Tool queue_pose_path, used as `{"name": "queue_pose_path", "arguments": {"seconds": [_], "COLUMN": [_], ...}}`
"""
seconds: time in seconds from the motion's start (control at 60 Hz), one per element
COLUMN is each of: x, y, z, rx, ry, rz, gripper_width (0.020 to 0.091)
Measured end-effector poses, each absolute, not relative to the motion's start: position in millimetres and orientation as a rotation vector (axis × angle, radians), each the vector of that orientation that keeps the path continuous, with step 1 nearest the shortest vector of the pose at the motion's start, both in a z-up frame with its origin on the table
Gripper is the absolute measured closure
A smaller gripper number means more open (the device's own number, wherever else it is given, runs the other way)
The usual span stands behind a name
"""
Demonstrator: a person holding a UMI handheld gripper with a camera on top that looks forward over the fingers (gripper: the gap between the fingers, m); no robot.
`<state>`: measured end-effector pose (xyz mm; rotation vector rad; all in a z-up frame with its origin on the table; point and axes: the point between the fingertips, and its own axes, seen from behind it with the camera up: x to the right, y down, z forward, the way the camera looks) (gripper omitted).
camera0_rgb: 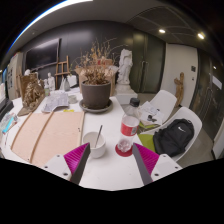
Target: Pour water
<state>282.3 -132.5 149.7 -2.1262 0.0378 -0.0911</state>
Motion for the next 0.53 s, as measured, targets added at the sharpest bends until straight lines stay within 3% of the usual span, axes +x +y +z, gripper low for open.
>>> {"name": "queue_pose_path", "arguments": {"seconds": [0.3,0.533], "x": [227,222], "y": [-198,-208], "z": [162,153], "rx": [-2.181,-2.213], "ry": [0.024,0.037], "rz": [-0.051,-0.054], "gripper_width": [0.0249,0.0247]}}
